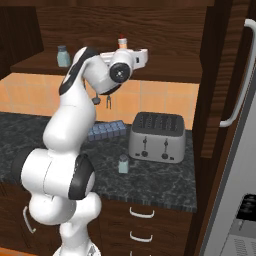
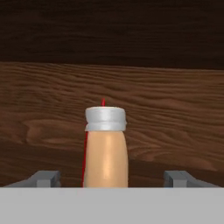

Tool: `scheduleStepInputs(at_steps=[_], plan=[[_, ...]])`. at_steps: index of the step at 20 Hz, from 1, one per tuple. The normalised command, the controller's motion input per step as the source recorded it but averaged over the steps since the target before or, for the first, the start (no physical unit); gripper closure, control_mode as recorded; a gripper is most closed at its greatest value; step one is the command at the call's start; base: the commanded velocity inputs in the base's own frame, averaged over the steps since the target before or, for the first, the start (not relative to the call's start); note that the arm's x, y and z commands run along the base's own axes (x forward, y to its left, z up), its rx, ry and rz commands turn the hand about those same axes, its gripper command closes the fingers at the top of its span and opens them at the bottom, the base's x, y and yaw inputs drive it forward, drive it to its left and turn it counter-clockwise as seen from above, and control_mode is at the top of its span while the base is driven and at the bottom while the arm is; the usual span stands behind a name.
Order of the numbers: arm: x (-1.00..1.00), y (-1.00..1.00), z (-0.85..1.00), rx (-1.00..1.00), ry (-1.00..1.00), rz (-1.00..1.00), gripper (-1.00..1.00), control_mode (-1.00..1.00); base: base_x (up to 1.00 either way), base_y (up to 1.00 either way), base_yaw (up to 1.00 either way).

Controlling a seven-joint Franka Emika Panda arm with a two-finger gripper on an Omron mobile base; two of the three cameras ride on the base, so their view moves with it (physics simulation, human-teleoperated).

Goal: Put the shaker and condiment bottle from the counter next to their counterparts in the cabinet.

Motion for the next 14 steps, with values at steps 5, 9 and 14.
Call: scheduleStepInputs(at_steps=[5,9,14], plan=[[-0.37,-0.34,0.15,0.07,-0.03,0.00,-1.00,-1.00,0.00,0.00,0.00],[-0.31,-0.19,-0.02,0.03,-0.01,-0.02,-1.00,-1.00,0.00,0.00,0.00],[-0.25,0.00,-0.37,-0.02,0.02,0.00,-1.00,-1.00,0.00,0.00,0.00]])
